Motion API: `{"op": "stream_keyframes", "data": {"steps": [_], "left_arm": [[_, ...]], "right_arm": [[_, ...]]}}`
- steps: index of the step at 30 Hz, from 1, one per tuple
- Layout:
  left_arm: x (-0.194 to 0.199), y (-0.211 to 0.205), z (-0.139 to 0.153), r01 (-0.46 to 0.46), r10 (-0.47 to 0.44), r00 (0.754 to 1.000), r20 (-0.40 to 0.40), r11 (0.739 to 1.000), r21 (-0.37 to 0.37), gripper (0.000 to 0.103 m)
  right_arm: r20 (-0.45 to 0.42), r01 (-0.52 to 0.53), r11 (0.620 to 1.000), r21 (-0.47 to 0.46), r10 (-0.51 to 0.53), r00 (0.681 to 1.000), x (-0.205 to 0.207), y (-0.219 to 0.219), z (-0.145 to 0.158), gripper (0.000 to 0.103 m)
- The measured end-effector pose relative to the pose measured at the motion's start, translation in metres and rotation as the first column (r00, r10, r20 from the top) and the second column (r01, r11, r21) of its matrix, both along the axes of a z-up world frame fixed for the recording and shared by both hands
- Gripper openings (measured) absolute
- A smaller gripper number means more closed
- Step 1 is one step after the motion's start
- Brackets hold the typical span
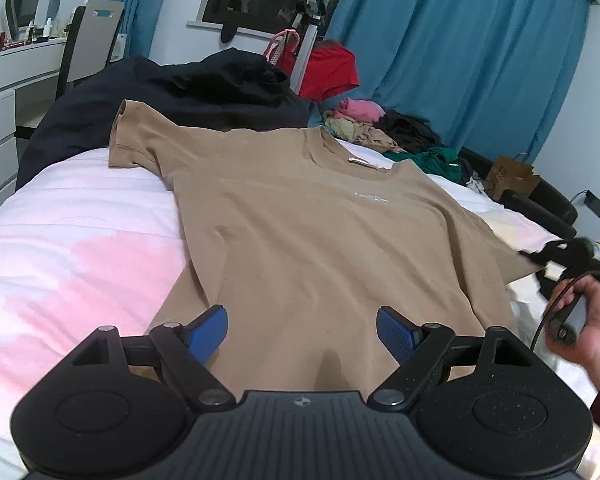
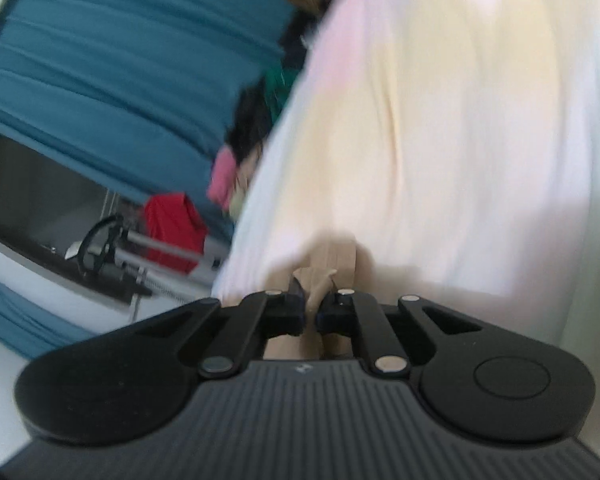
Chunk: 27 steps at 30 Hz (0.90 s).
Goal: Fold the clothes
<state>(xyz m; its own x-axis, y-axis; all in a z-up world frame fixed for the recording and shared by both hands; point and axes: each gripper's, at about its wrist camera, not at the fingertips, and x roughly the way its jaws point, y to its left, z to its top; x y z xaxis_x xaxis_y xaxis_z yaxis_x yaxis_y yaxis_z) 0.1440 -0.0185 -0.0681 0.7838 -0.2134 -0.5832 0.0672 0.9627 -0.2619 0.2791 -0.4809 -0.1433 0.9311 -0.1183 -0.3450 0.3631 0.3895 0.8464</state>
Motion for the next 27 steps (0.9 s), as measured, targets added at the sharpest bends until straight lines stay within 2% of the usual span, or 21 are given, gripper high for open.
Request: {"op": "stream_keyframes", "data": {"steps": [5,10,12,14,16,19,21,23,25,26,27], "left_arm": [[0.002,0.003,-0.002,-0.004,0.004,1.0,-0.004,1.0,-0.002,0.083],[0.005,0.004,-0.003,-0.023,0.023,1.0,0.005,1.0,0.014,0.083],[0.006,0.004,-0.002,-0.024,0.024,1.0,0.005,1.0,0.019,0.083],[0.005,0.003,-0.001,-0.023,0.023,1.0,0.011,0.999,0.031,0.083],[0.002,0.003,0.002,-0.021,0.02,1.0,0.021,0.998,0.053,0.083],[-0.006,0.003,0.006,-0.024,0.021,0.999,0.039,0.996,0.081,0.083],[-0.01,0.005,0.009,-0.029,0.025,0.999,0.042,0.996,0.084,0.083],[-0.015,0.008,0.013,-0.031,0.027,0.999,0.048,0.996,0.079,0.083],[-0.022,0.01,0.017,-0.028,0.024,0.998,0.059,0.997,0.077,0.083],[-0.025,0.011,0.019,-0.025,0.019,0.998,0.064,0.996,0.081,0.083],[-0.028,0.011,0.021,-0.022,0.016,0.998,0.068,0.996,0.089,0.083]], "right_arm": [[0.008,0.016,0.988,-0.155,-0.015,1.0,-0.004,-0.032,0.028,0.007],[-0.059,-0.035,0.995,-0.095,0.029,0.998,-0.004,-0.042,0.011,0.013],[-0.113,-0.084,0.992,-0.096,0.073,0.991,-0.016,-0.034,0.01,0.028],[-0.15,-0.114,0.988,-0.105,0.098,0.984,-0.033,-0.023,0.013,0.07],[-0.157,-0.107,0.991,-0.08,0.094,0.983,-0.057,-0.008,0.021,0.084],[-0.229,-0.216,0.965,-0.152,0.178,0.957,-0.088,0.029,0.043,0.083],[-0.301,-0.303,0.926,-0.224,0.23,0.926,-0.109,0.057,0.057,0.083],[-0.377,-0.382,0.862,-0.334,0.249,0.892,-0.134,0.086,0.071,0.084],[-0.422,-0.474,0.774,-0.419,0.297,0.857,-0.161,0.114,0.086,0.083],[-0.447,-0.529,0.716,-0.456,0.33,0.831,-0.172,0.13,0.093,0.083],[-0.478,-0.589,0.641,-0.491,0.367,0.798,-0.182,0.148,0.098,0.082]]}}
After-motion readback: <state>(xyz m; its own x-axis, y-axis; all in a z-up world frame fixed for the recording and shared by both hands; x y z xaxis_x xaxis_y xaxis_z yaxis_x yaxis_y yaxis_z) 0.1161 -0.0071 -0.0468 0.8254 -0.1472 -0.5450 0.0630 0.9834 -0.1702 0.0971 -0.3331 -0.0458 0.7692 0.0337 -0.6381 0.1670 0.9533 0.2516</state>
